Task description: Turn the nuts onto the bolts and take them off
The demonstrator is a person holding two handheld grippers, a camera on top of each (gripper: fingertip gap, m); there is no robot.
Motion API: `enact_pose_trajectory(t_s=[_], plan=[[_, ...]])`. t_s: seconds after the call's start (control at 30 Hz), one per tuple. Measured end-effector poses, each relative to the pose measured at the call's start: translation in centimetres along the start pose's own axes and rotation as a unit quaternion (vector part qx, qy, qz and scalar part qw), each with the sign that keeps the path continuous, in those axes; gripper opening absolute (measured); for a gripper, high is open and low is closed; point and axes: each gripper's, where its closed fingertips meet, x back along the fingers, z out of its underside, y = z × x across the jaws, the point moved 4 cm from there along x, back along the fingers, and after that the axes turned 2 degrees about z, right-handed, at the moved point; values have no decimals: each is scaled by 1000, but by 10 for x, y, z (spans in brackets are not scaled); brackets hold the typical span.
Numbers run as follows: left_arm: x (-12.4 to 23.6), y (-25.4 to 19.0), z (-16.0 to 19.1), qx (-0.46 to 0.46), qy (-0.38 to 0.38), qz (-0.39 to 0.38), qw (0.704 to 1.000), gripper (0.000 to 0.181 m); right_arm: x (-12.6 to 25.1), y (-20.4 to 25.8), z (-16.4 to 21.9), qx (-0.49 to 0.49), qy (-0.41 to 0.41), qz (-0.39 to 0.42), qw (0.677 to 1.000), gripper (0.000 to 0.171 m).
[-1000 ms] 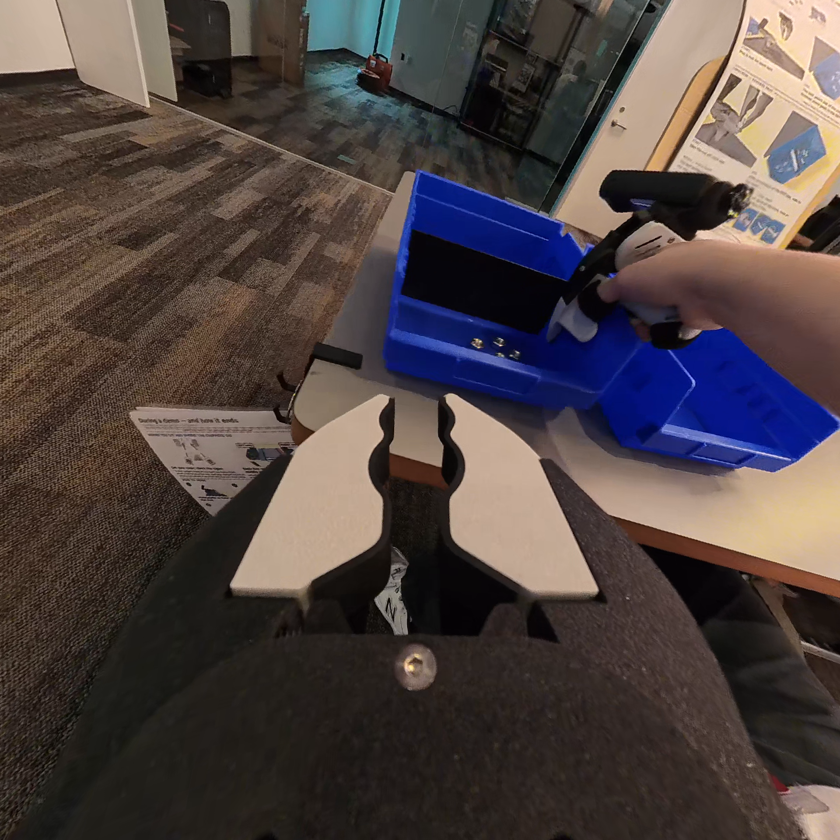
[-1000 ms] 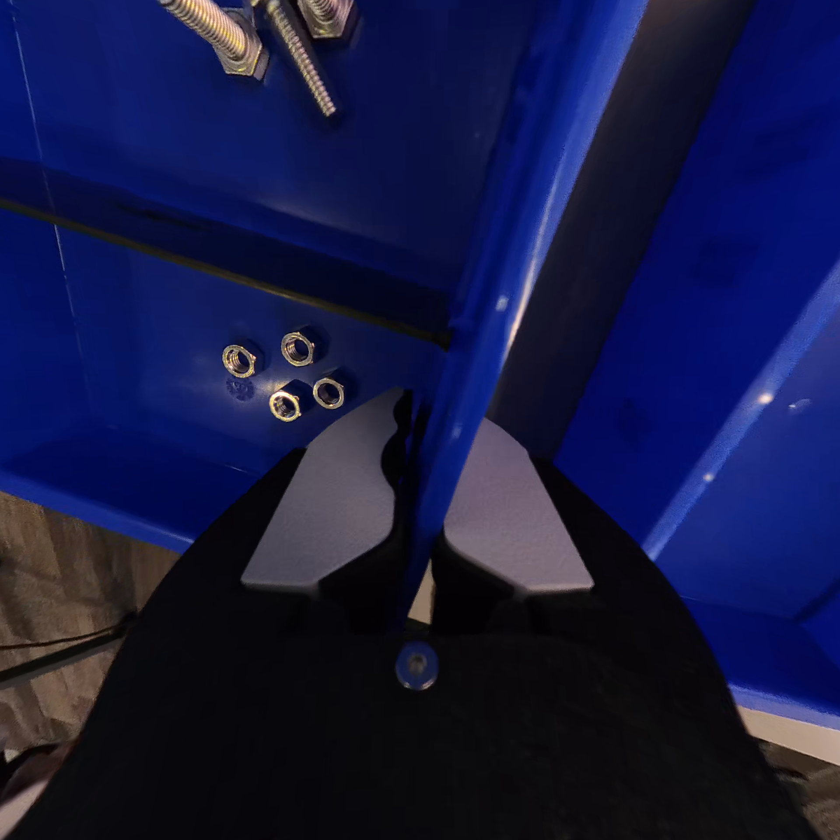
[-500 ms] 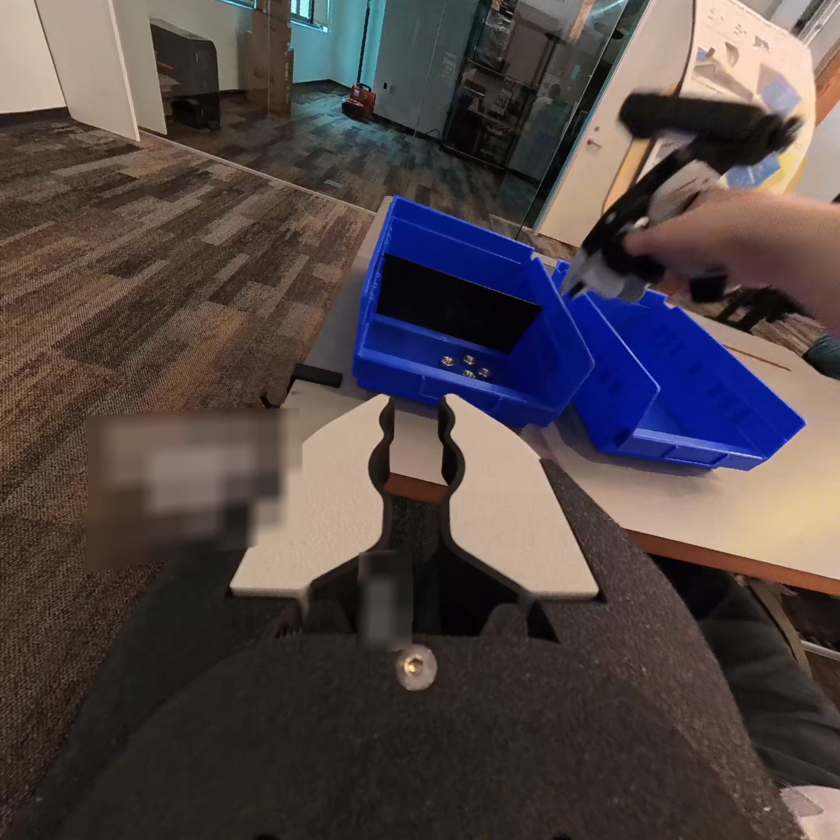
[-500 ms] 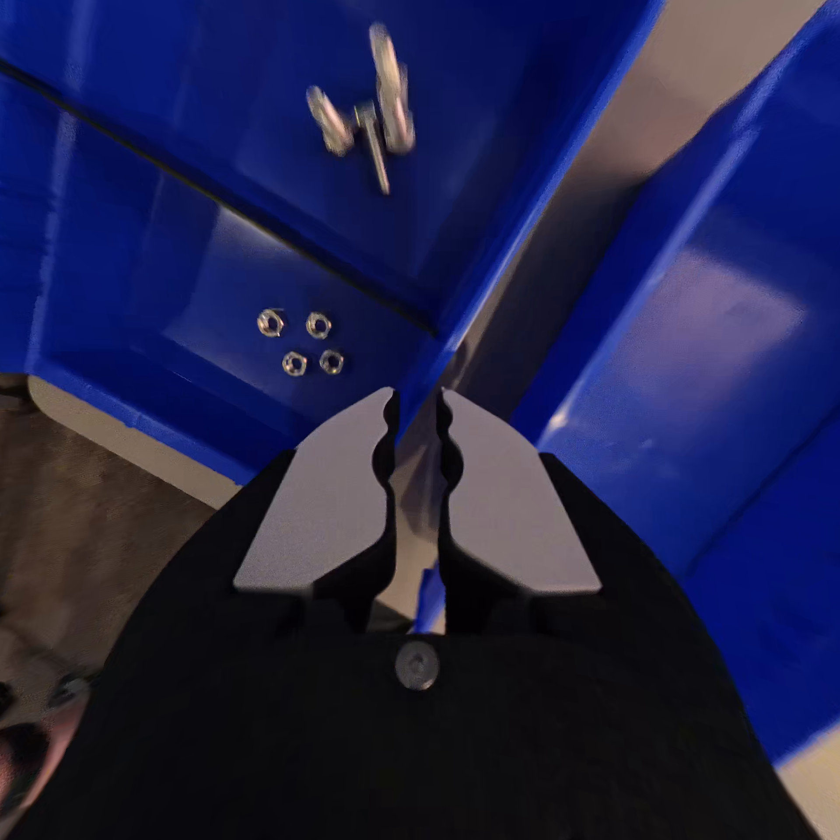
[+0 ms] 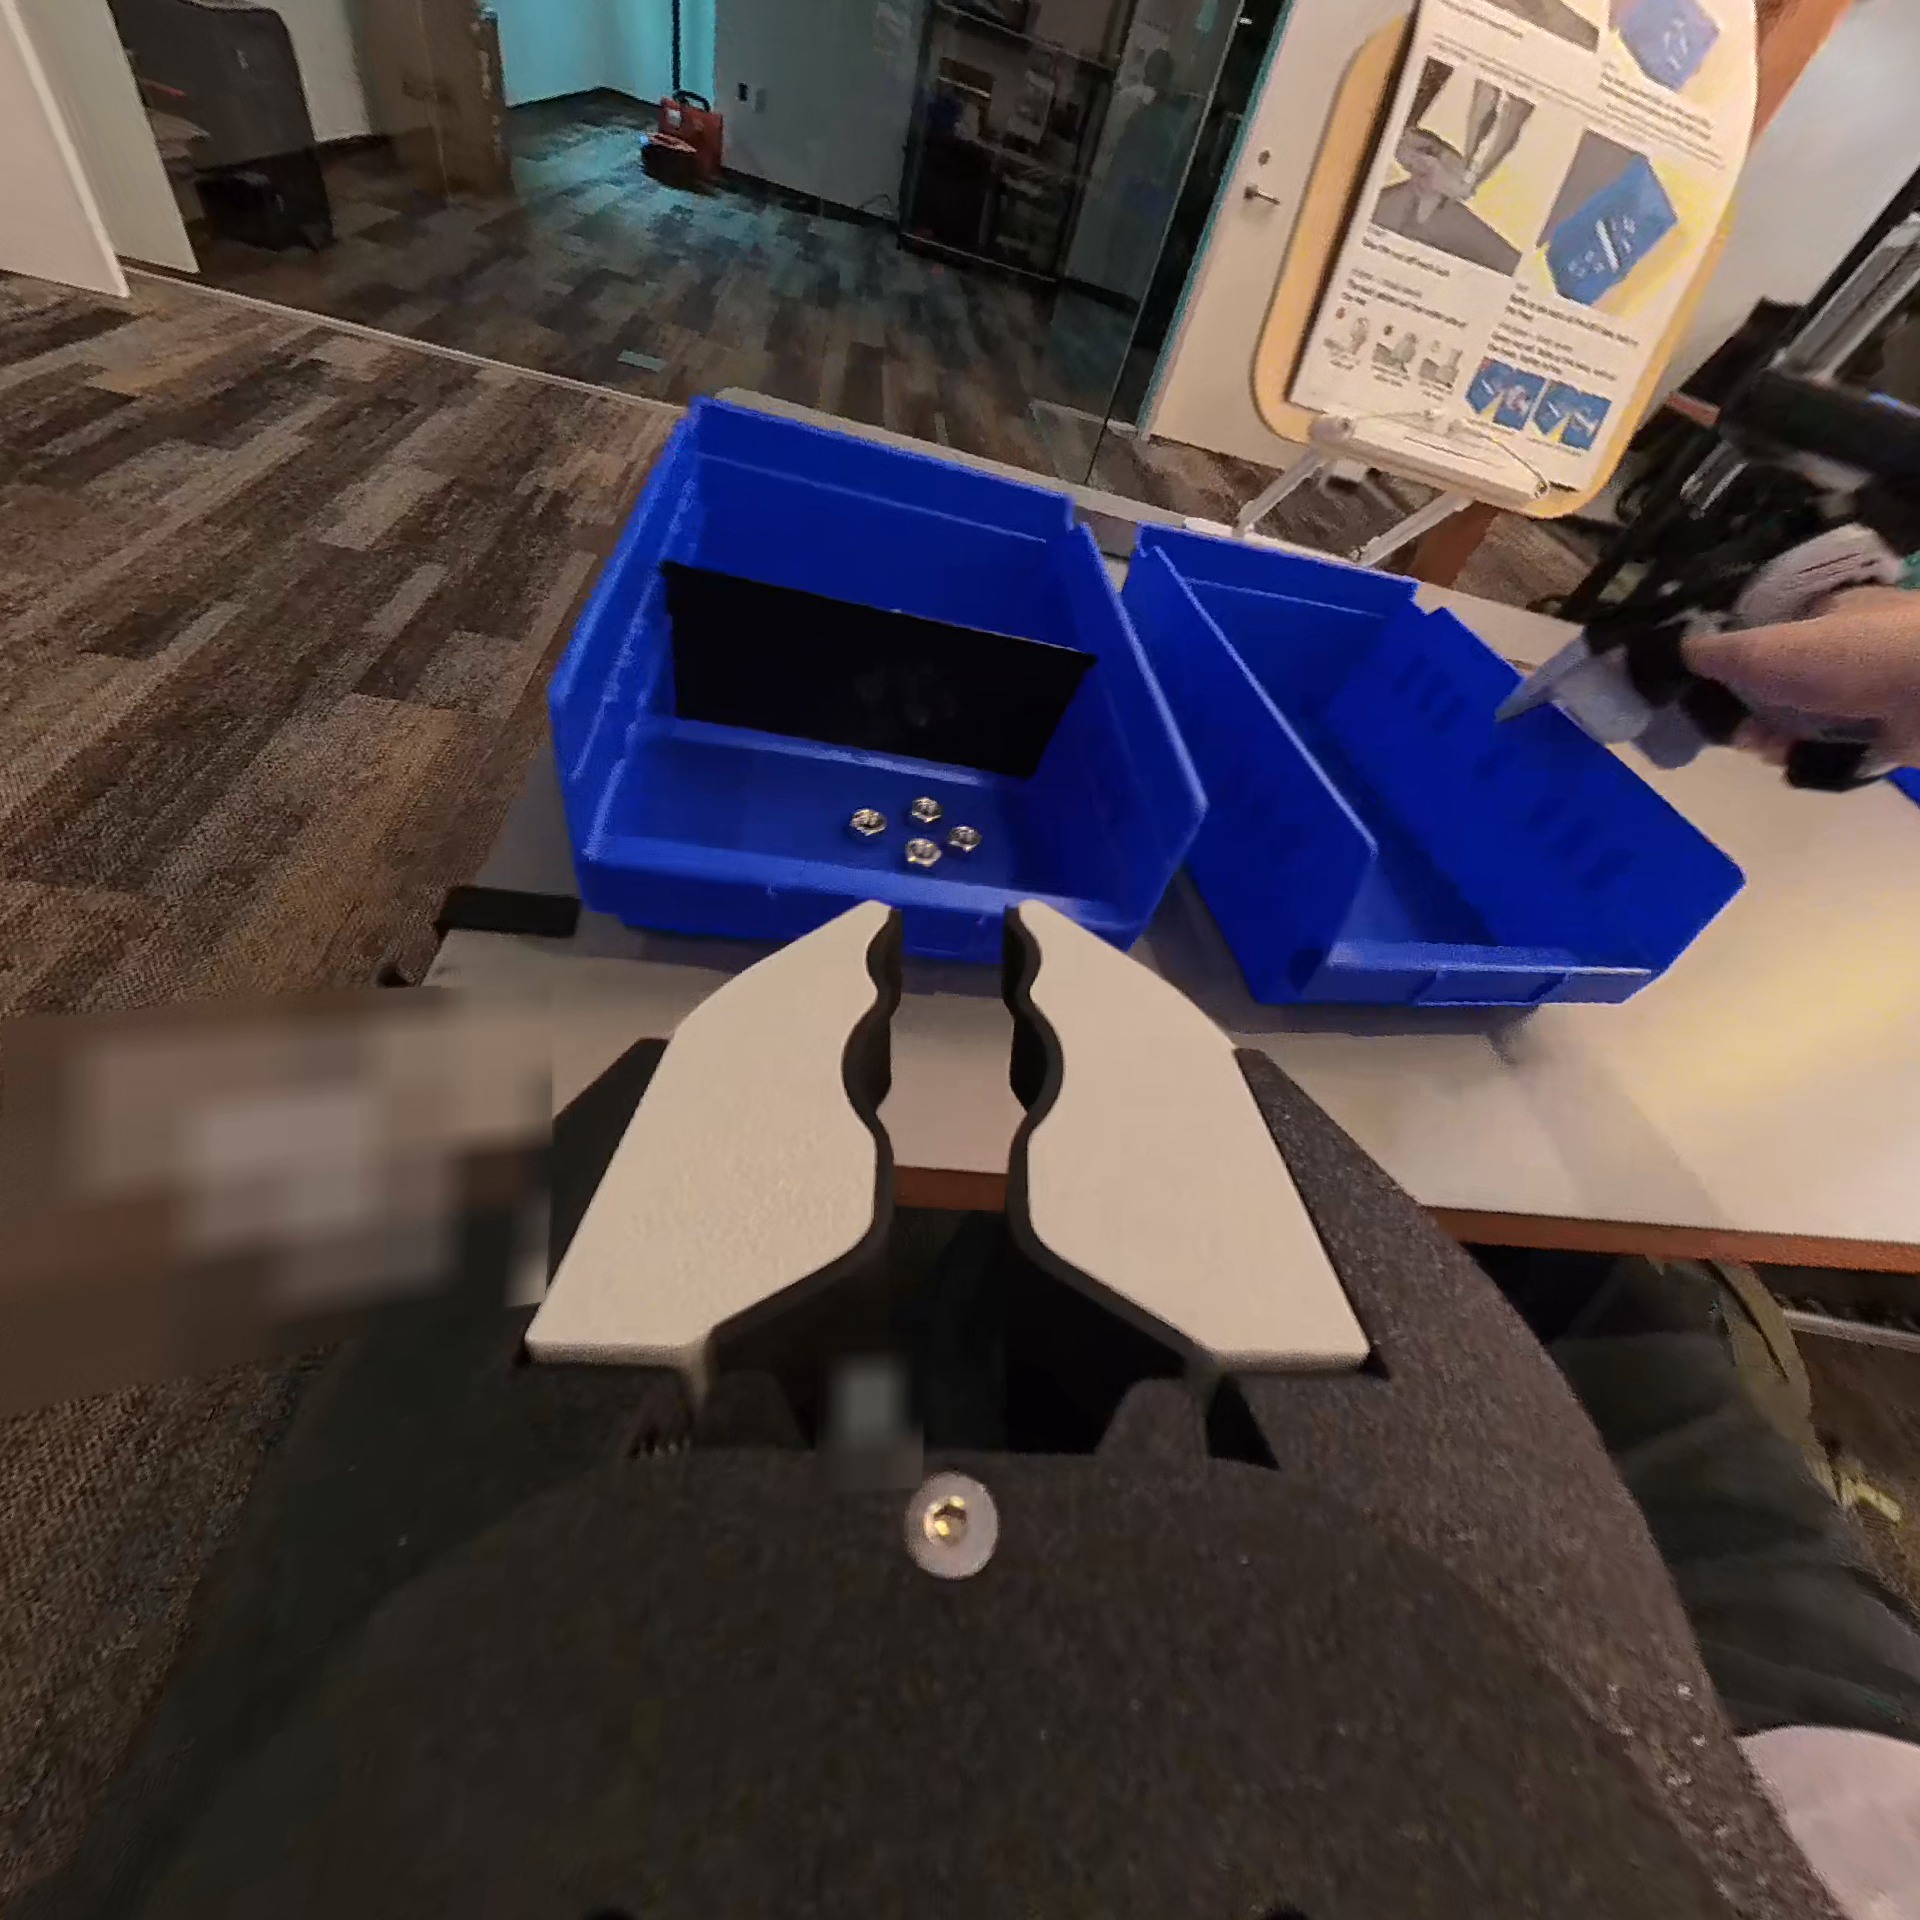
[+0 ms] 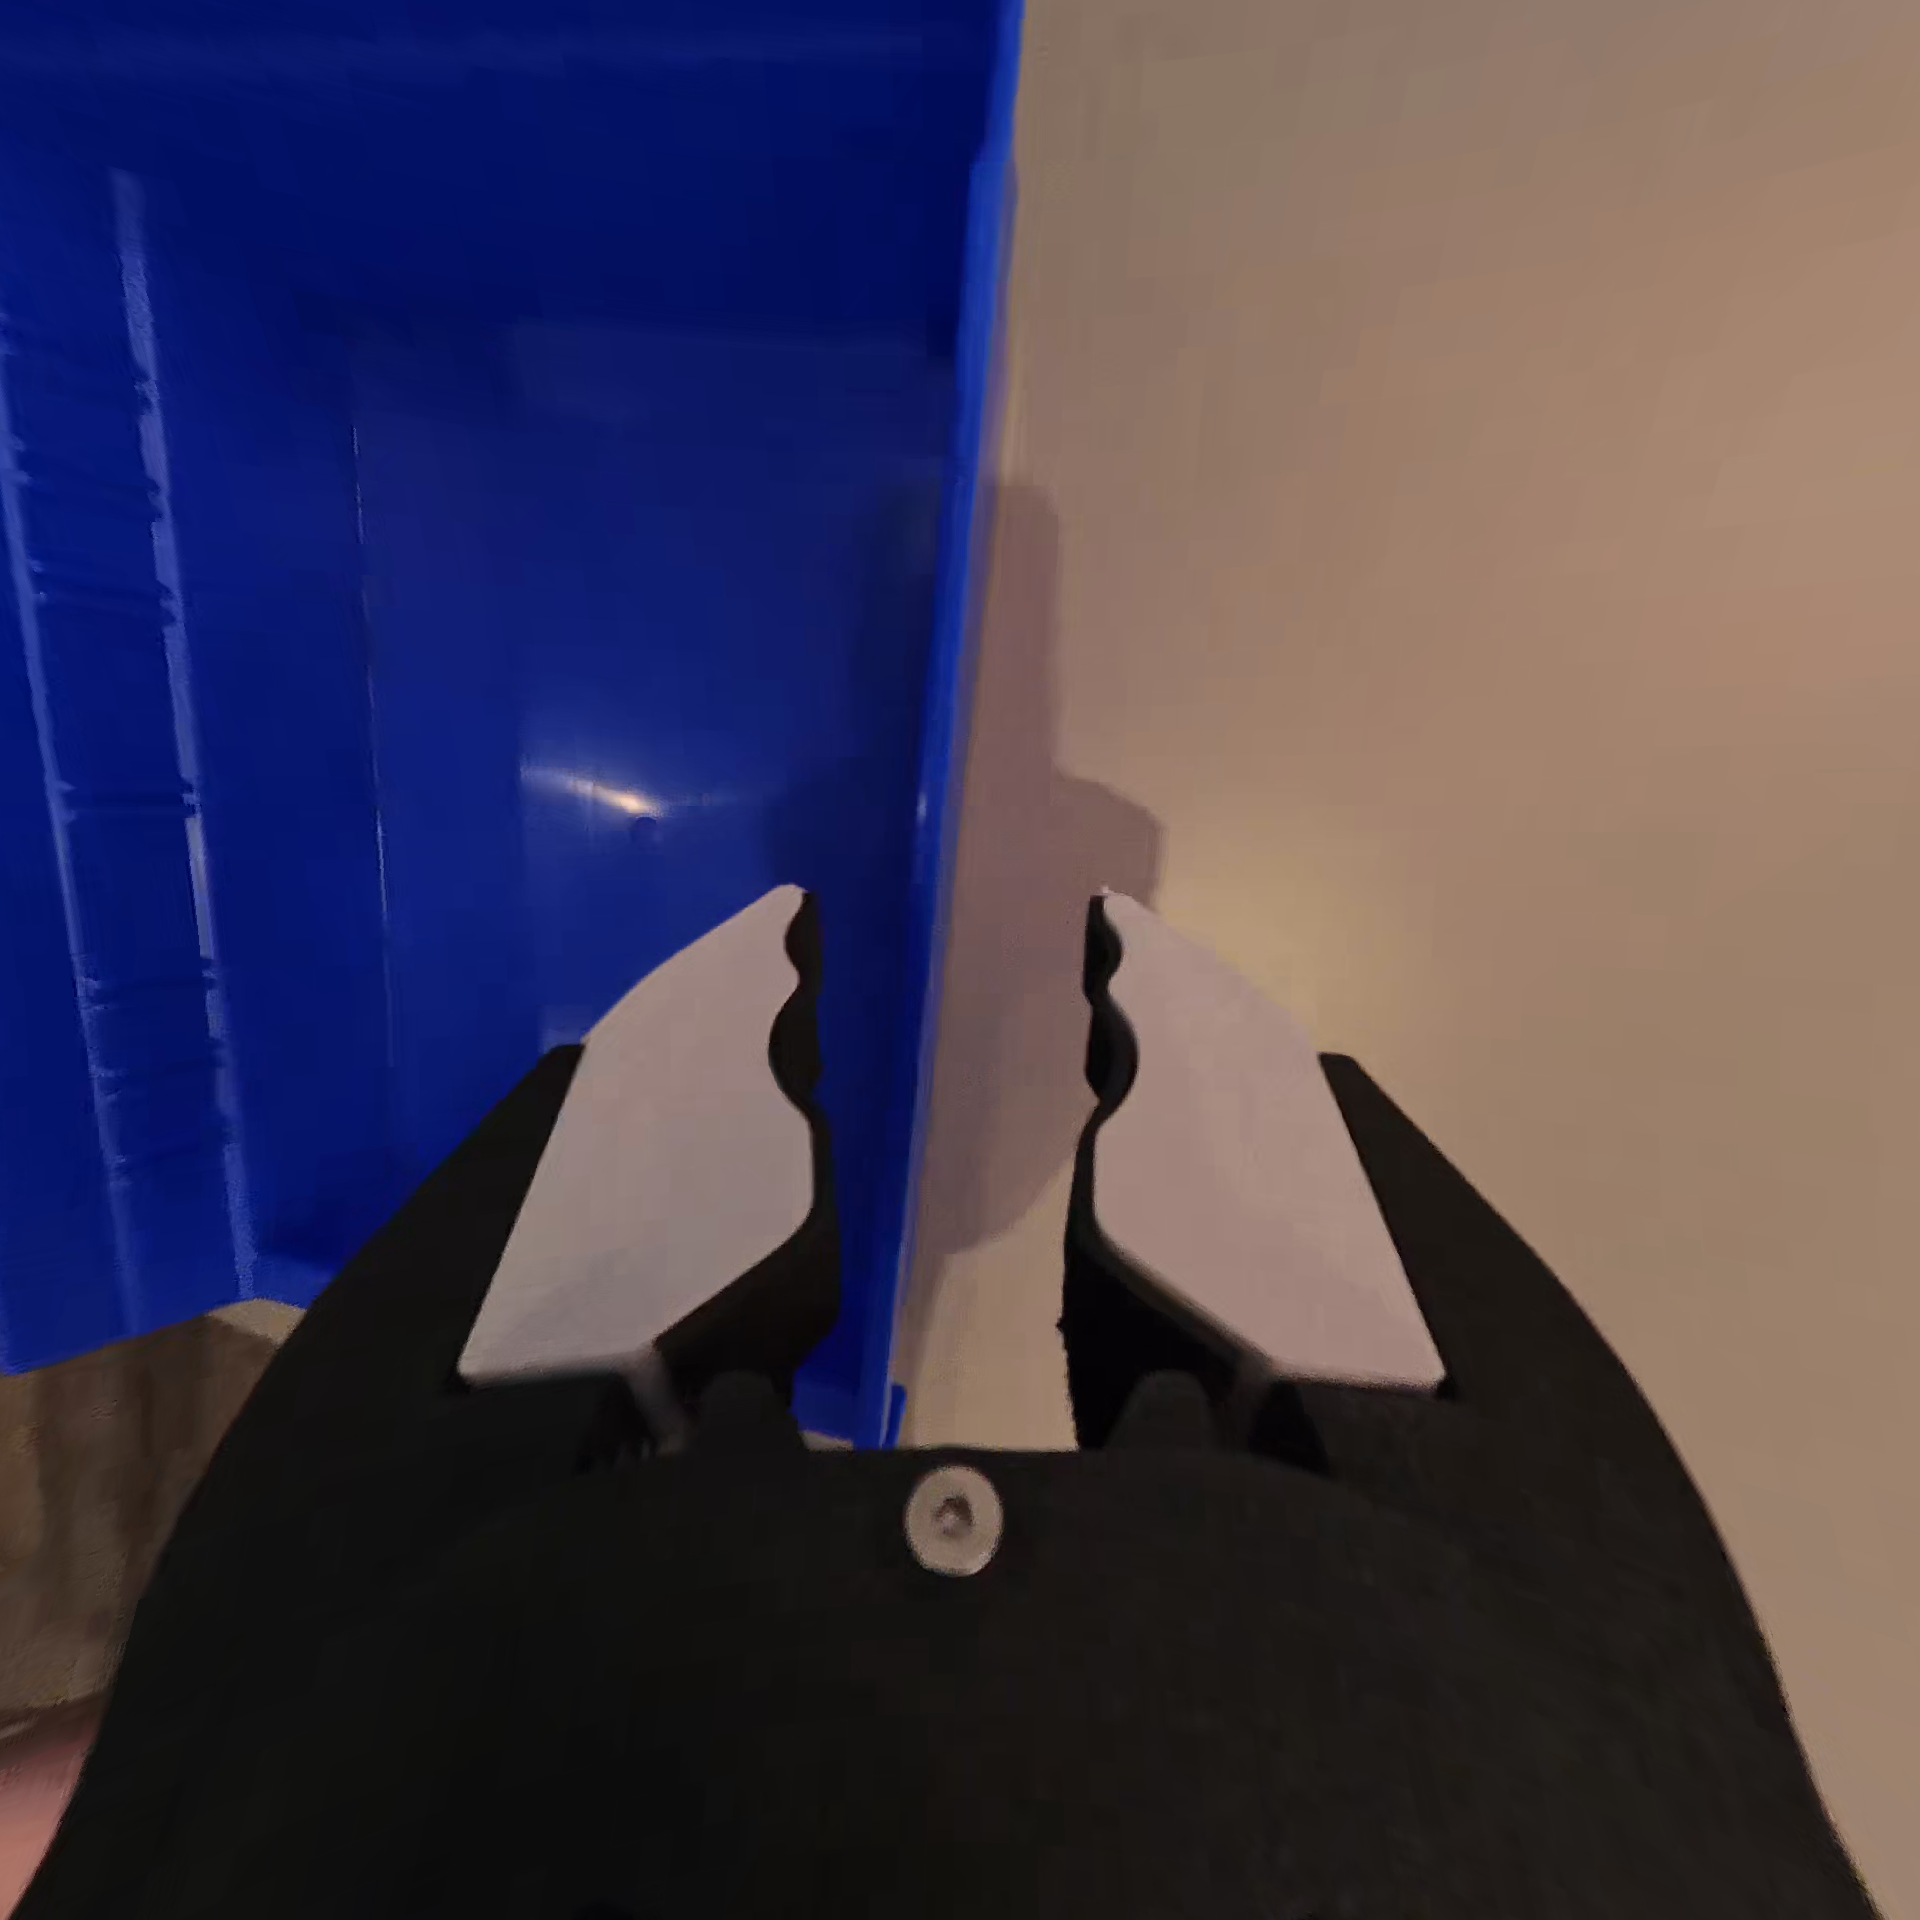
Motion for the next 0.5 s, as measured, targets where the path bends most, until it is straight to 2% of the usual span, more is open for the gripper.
enact_pose_trajectory(t_s=[0.07,0.17,0.33,0.5], plan=[[-5,-14,-6,-13,2,10,1000,18,-16,1,6,8,17,-10,1000,46],[-12,-33,-15,-34,6,13,999,18,-26,2,11,38,42,-3,998,7],[-23,-62,-26,-65,15,20,998,18,-20,-24,13,58,40,38,997,5],[-36,-92,-29,-94,27,27,995,18,0,-106,30,21,32,51,998,5]])
